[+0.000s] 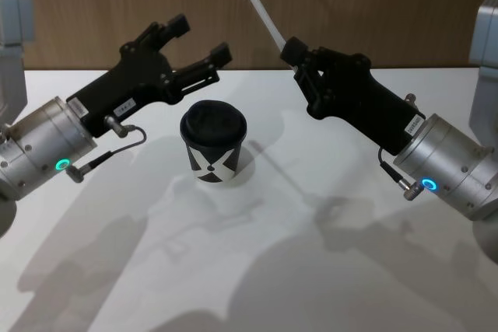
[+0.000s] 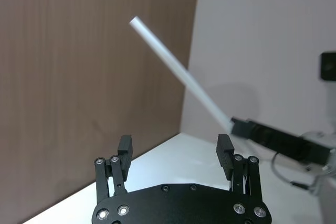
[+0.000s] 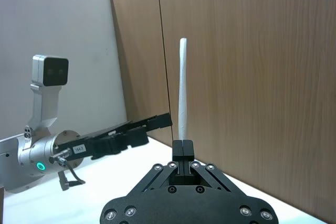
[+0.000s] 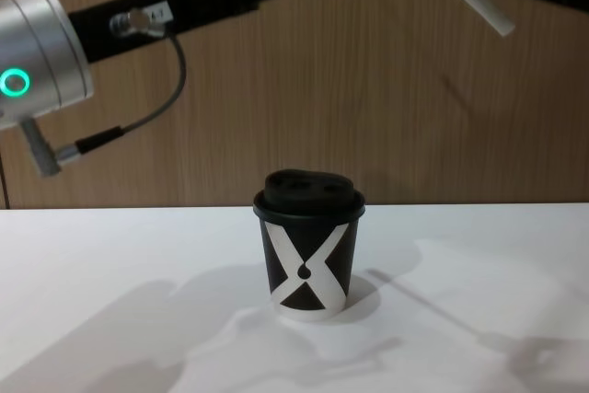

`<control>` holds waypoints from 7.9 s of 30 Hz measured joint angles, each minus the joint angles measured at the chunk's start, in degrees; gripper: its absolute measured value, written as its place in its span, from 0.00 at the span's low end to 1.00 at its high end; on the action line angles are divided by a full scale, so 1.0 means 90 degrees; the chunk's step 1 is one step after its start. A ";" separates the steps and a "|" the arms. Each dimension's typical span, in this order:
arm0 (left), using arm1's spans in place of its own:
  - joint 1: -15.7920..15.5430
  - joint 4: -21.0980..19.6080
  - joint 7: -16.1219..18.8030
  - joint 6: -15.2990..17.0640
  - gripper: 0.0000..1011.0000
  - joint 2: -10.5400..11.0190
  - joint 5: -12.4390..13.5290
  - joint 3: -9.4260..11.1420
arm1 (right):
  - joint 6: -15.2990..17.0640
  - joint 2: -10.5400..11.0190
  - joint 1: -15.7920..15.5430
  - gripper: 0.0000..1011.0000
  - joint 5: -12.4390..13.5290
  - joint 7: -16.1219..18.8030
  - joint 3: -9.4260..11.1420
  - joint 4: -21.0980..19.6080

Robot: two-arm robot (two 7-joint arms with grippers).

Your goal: Pick up the straw with one hand, pass it to the other hand, and insert it into the cup.

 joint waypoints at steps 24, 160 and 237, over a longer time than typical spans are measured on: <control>-0.0290 0.0298 -0.0926 0.0133 0.99 -0.0441 -0.1448 -0.0012 | -0.0001 0.0000 -0.0001 0.00 -0.0001 0.0000 0.0001 0.0000; -0.1304 0.1811 -0.1066 -0.0185 0.01 -0.1003 -0.2750 0.0786 | 0.0000 0.0000 0.0000 0.38 -0.0001 0.0000 0.0001 0.0000; -0.1354 0.1547 0.0129 -0.0574 0.01 -0.0106 -0.0468 0.0910 | 0.0000 0.0000 -0.0001 0.99 -0.0001 0.0000 0.0001 0.0000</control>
